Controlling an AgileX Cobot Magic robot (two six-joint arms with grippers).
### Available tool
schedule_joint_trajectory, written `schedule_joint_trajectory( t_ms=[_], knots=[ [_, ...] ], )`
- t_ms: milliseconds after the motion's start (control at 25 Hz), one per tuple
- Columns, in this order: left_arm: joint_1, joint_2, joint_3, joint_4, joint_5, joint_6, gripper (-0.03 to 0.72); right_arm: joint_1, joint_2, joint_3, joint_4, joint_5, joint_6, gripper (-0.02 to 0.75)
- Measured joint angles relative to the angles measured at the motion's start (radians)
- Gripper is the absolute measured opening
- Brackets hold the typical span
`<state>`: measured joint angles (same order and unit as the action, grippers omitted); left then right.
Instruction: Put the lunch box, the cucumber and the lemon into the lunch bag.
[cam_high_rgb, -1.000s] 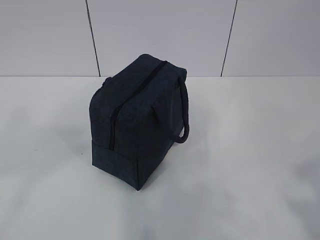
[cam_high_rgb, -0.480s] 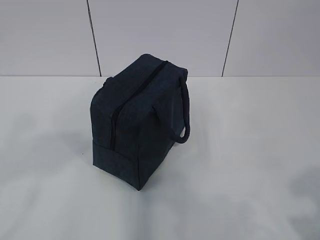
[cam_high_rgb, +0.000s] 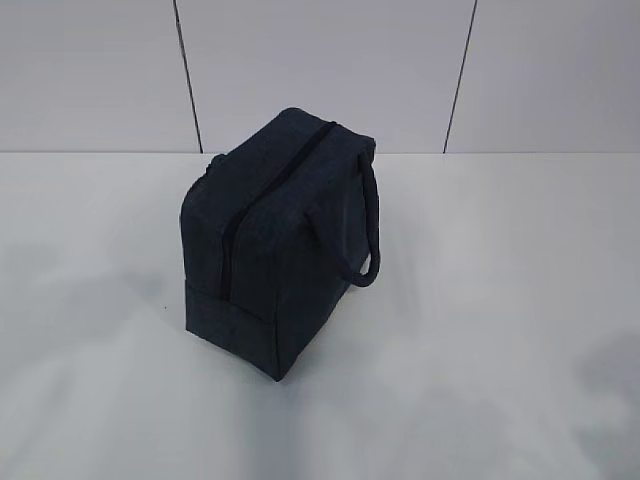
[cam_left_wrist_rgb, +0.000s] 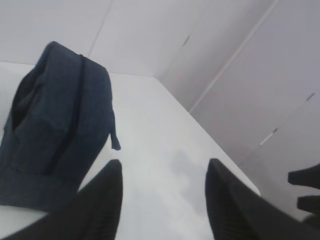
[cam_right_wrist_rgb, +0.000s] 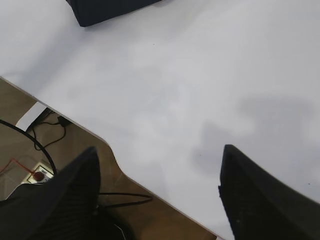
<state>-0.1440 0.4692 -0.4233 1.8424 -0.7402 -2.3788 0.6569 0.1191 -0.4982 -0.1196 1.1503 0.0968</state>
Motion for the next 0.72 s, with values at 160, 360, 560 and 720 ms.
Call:
schedule_joint_trajectory(
  t_ms=[160,360,560,720],
  knots=[
    [0.0,0.0,0.002,0.0,0.128,0.004,0.374,0.0,0.0,0.0,0.0,-0.002,0.0,0.58],
    [0.0,0.0,0.053,0.0,0.289,0.011,0.374,0.0,0.0,0.0,0.0,-0.002,0.0,0.58],
    [0.0,0.0,0.131,0.0,0.415,0.012,0.374,0.0,0.0,0.0,0.0,-0.004,0.0,0.58],
    [0.0,0.0,0.164,0.0,0.548,0.012,0.372,0.0,0.0,0.0,0.0,-0.004,0.0,0.58]
  ],
)
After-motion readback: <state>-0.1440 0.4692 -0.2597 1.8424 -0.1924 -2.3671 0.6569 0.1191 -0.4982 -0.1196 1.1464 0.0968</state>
